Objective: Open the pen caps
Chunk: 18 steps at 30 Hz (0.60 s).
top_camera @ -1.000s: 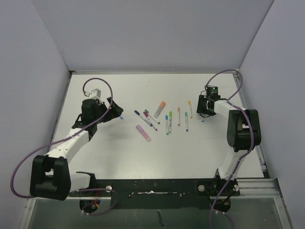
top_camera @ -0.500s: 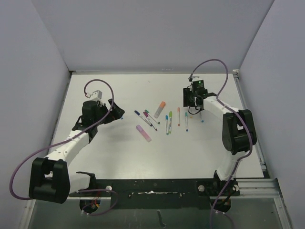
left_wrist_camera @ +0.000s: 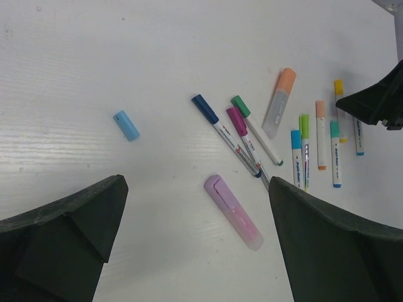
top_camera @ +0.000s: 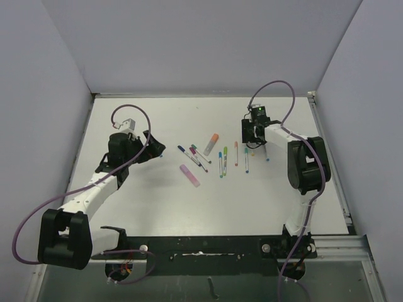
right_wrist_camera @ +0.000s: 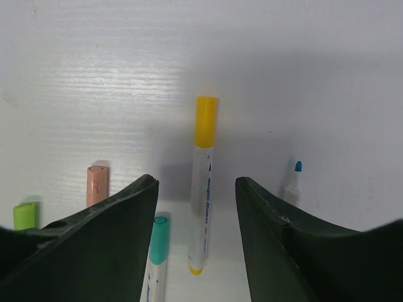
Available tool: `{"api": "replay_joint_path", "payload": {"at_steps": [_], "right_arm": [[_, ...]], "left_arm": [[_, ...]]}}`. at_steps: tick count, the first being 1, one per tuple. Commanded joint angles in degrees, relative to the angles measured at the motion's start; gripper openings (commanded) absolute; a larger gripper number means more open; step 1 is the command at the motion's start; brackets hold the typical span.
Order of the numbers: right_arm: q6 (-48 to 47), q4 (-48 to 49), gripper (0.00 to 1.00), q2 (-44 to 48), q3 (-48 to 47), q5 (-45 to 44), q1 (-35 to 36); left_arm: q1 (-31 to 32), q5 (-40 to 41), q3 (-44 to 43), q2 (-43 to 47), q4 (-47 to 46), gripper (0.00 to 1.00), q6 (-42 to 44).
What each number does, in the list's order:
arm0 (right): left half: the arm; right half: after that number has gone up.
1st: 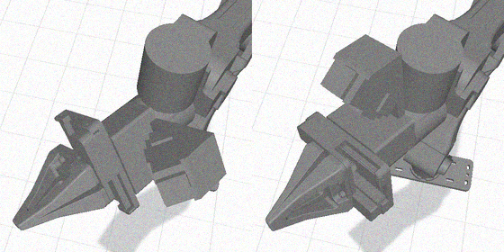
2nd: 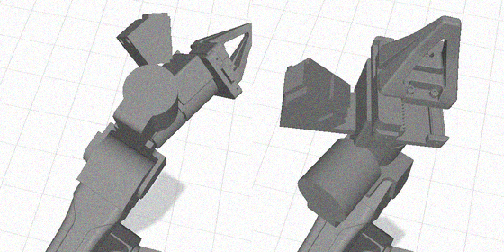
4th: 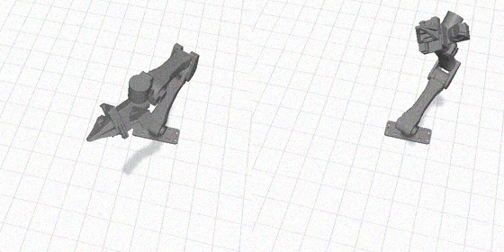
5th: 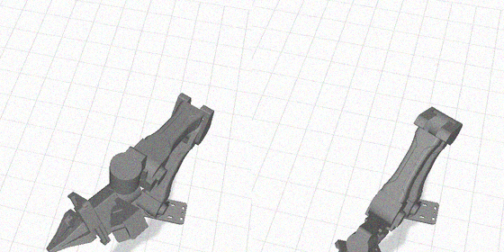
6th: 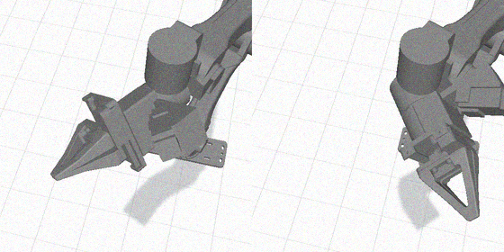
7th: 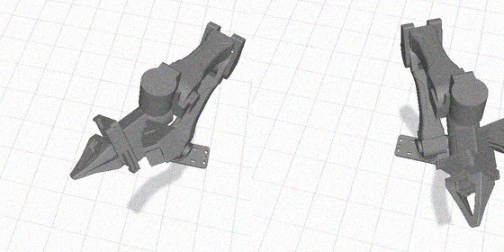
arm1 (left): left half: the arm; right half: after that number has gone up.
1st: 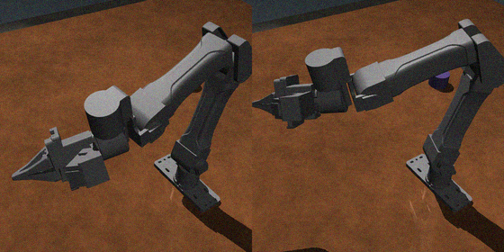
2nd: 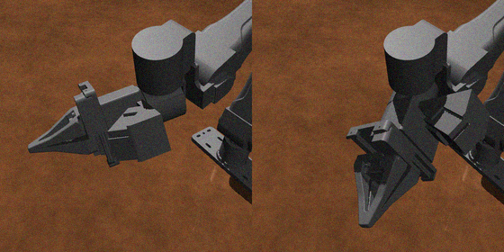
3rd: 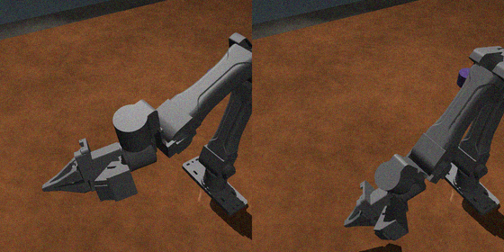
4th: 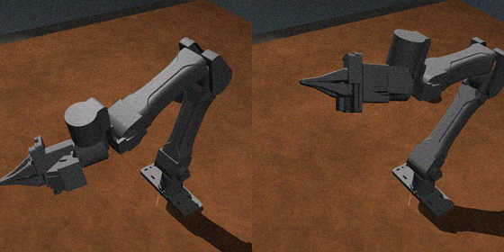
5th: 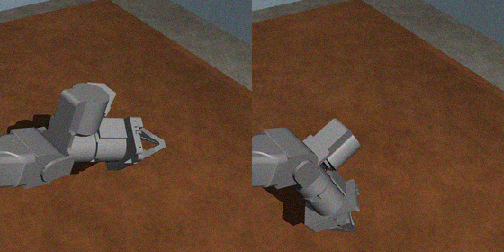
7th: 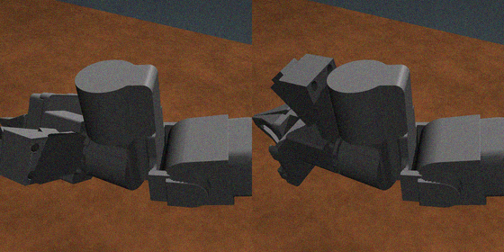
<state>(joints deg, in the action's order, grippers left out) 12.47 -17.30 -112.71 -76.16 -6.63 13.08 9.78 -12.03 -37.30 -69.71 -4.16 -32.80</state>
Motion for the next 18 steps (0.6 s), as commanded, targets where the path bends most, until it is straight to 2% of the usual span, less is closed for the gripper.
{"api": "replay_joint_path", "payload": {"at_steps": [1,11,15,18], "right_arm": [[0.6,-0.2,0.52,-0.5,-3.2,-0.5,-0.7],[1.6,-1.4,0.48,-2.4,-3.3,1.7,-1.6],[1.8,-2.3,0.41,-3.1,-3.1,2.5,-1.8],[2.1,-2.9,0.31,-3.8,-3.0,3.1,-2.0]], "left_arm": [[0.7,-1.0,-0.8,1.3,-4.5,0.98,-0.6],[0.9,-1.1,-0.7,1.0,-4.8,0.98,-0.6],[1.0,-1.1,-0.7,1.1,-4.9,0.98,-0.6],[1.2,-1.1,-0.7,1.1,-4.9,0.98,-0.6]]}}
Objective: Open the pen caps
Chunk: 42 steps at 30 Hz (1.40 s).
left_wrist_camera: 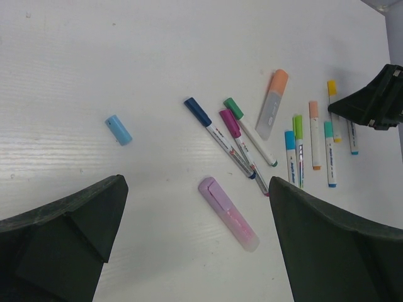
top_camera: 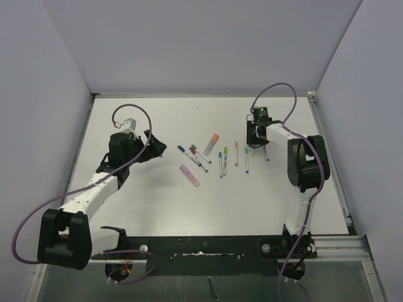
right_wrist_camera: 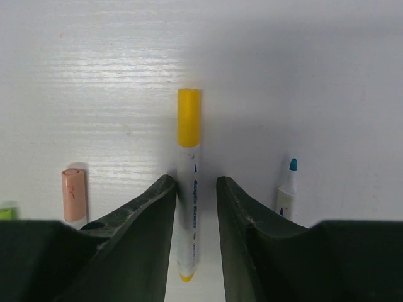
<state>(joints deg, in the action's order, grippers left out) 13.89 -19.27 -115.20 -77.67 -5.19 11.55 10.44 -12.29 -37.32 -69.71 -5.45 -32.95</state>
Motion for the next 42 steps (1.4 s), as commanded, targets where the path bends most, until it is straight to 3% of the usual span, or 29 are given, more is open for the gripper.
{"api": "replay_joint_path", "payload": {"at_steps": [1,7,13,22,31,42], "right_arm": [[0.8,-1.1,0.28,-1.5,-1.4,1.9,-0.4],[-0.4,-1.3,0.00,-1.7,-2.4,2.0,-0.2],[-4.8,6.8,0.00,8.0,1.9,1.4,3.3],[-7.0,11.1,0.00,22.5,9.4,11.5,15.3],[-5.9,13.1,0.00,25.8,14.1,12.6,27.2],[-4.4,17.2,0.00,27.9,17.0,11.7,33.1]], "left_arm": [[0.7,-0.8,-0.6,1.1,-3.7,0.98,-0.5],[3.9,1.2,-0.7,1.2,-4.1,0.98,-1.5],[11.5,6.0,-2.8,-1.9,-5.3,0.98,-3.3],[13.1,3.1,-4.6,-8.1,-13.2,0.98,-8.0],[15.0,1.6,-4.5,-10.7,-18.8,0.98,-10.8],[18.8,2.6,-3.4,-12.2,-23.1,0.93,-13.4]]}}
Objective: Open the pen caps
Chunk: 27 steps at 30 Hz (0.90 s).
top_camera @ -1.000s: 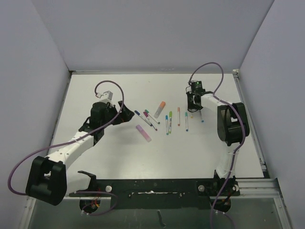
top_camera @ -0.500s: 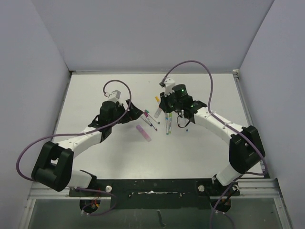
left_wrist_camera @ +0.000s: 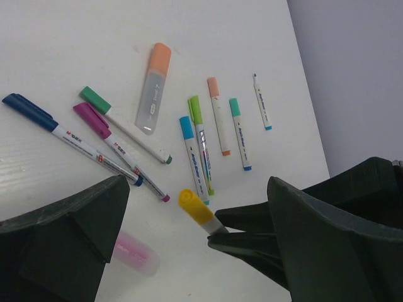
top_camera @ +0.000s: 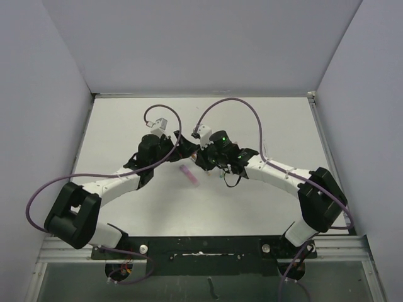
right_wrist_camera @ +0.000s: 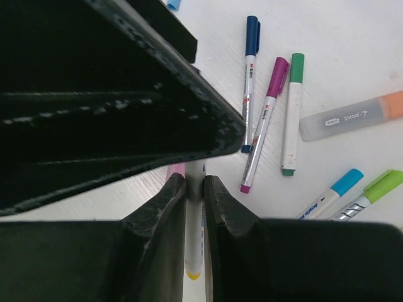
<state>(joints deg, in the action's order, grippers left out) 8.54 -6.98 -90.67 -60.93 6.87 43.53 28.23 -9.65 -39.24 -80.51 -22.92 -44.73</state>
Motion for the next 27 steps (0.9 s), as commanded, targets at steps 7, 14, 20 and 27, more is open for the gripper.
{"api": "replay_joint_path", "payload": {"at_steps": [7,14,20,27], "right_arm": [[1.7,9.4,0.00,5.4,2.8,-1.7,2.2],[1.7,12.2,0.00,6.7,4.9,-1.9,2.4],[1.7,13.8,0.00,7.5,6.0,-2.3,2.5],[1.7,15.4,0.00,7.8,6.7,-2.7,2.5]], "left_arm": [[2.4,-0.2,-0.3,-1.9,-9.1,0.81,-3.9],[2.6,-0.7,0.7,-2.7,-12.3,0.63,-5.8],[2.7,-1.4,1.1,-3.2,-13.9,0.49,-6.8],[2.7,-2.2,1.4,-4.0,-15.4,0.41,-7.6]]}}
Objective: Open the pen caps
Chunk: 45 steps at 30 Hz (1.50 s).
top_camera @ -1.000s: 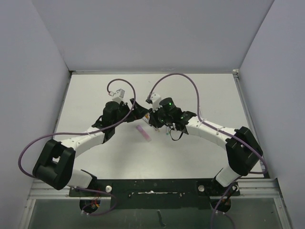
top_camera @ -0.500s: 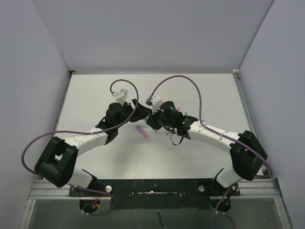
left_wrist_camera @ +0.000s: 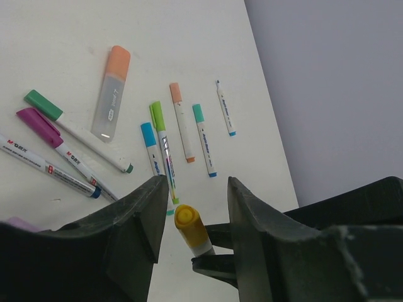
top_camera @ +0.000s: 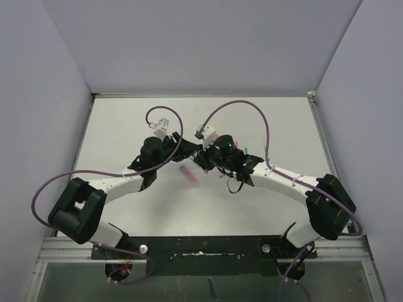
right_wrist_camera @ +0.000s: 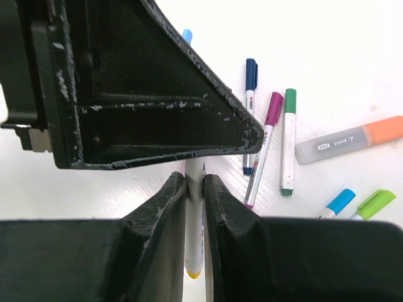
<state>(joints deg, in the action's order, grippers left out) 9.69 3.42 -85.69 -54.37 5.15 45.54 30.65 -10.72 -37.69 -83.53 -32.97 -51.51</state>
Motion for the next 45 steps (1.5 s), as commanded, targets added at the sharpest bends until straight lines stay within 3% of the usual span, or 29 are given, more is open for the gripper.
{"api": "replay_joint_path", "payload": {"at_steps": [1,7,23,29,31,32,33,35,36,40,45], "right_arm": [[0.5,4.9,0.00,2.7,0.1,-0.9,0.5],[0.5,4.9,0.00,2.8,0.1,-0.6,0.5],[0.9,5.0,0.00,4.1,2.6,-0.6,0.5],[0.9,5.0,0.00,4.3,2.4,-1.0,0.5],[0.9,5.0,0.00,4.3,2.3,-1.1,0.4],[0.9,5.0,0.02,4.2,2.2,-1.1,0.5],[1.0,4.8,0.11,4.1,2.1,-1.2,0.5],[0.8,4.2,0.48,3.7,1.6,-1.0,0.5],[0.8,3.8,0.54,3.3,1.2,-0.9,0.6],[0.8,3.3,0.55,2.4,0.5,-0.8,0.5],[0.7,3.4,0.46,2.0,0.3,-0.8,0.5]], "left_arm": [[0.3,-1.2,-0.1,-1.1,-5.6,0.39,-1.0],[0.3,-1.4,0.0,-1.4,-6.1,0.24,-1.3],[0.2,-0.5,0.4,0.7,-5.7,0.23,-1.2],[0.3,-1.3,0.4,0.1,-6.4,0.00,-1.3],[0.3,-1.7,0.3,-0.1,-6.6,0.00,-1.4],[0.3,-1.8,0.2,-0.2,-6.6,0.00,-1.4],[0.3,-1.9,0.1,-0.2,-6.6,0.00,-1.5],[0.3,-2.3,0.2,-0.2,-6.9,0.00,-1.7],[0.3,-2.4,0.2,-0.2,-7.0,0.00,-1.8],[0.4,-2.6,0.2,0.2,-7.1,0.00,-2.1],[0.5,-2.9,0.0,0.9,-6.9,0.00,-2.1]]}}
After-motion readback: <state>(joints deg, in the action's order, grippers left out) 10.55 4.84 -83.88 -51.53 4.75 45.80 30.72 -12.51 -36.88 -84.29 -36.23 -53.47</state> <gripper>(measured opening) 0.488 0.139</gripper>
